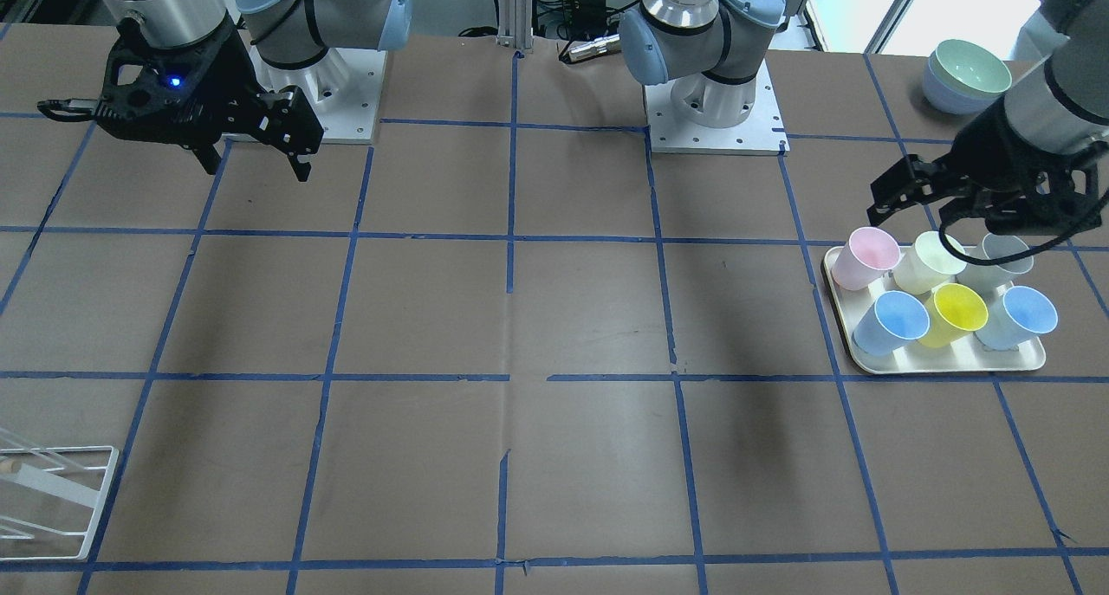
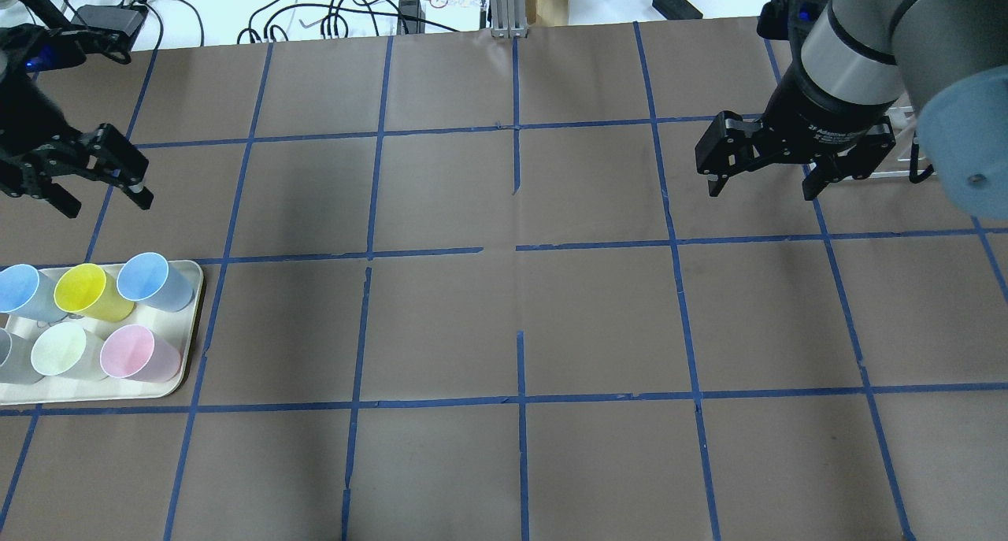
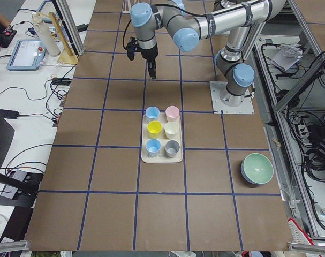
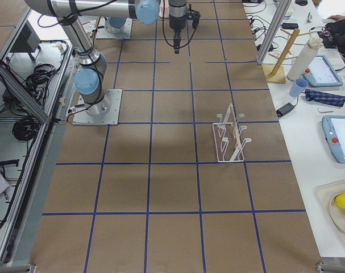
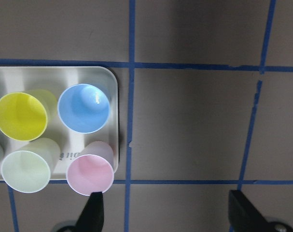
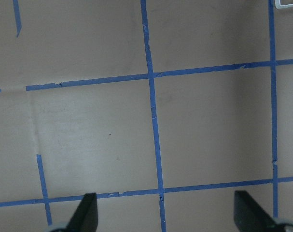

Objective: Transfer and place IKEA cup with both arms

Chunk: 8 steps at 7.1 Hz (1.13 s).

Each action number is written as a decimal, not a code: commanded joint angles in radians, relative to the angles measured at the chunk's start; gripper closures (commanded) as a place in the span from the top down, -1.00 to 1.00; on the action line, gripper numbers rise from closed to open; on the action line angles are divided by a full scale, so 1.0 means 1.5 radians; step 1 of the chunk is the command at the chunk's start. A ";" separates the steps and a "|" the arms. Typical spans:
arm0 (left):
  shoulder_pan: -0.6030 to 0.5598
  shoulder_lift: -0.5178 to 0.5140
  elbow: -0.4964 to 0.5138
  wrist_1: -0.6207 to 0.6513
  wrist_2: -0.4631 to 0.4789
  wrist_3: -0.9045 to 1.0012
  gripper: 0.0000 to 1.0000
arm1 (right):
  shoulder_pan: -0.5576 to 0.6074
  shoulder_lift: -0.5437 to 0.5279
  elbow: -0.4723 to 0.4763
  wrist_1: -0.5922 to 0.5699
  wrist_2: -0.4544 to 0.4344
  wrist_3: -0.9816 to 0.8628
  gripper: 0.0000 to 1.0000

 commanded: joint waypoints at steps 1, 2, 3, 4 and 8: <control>-0.115 0.024 0.000 0.000 -0.008 -0.137 0.82 | -0.001 -0.001 -0.003 0.006 -0.001 -0.001 1.00; -0.160 0.026 0.000 0.014 -0.011 -0.182 0.82 | 0.000 -0.002 -0.005 0.007 -0.001 -0.001 1.00; -0.206 0.023 -0.001 0.051 -0.009 -0.212 0.85 | 0.000 -0.003 -0.006 0.009 -0.001 -0.001 1.00; -0.233 0.022 -0.001 0.069 -0.008 -0.217 0.99 | 0.000 -0.003 -0.006 0.013 -0.001 -0.001 1.00; -0.238 0.019 0.000 0.095 -0.011 -0.217 1.00 | 0.000 -0.003 -0.008 0.015 0.007 -0.001 1.00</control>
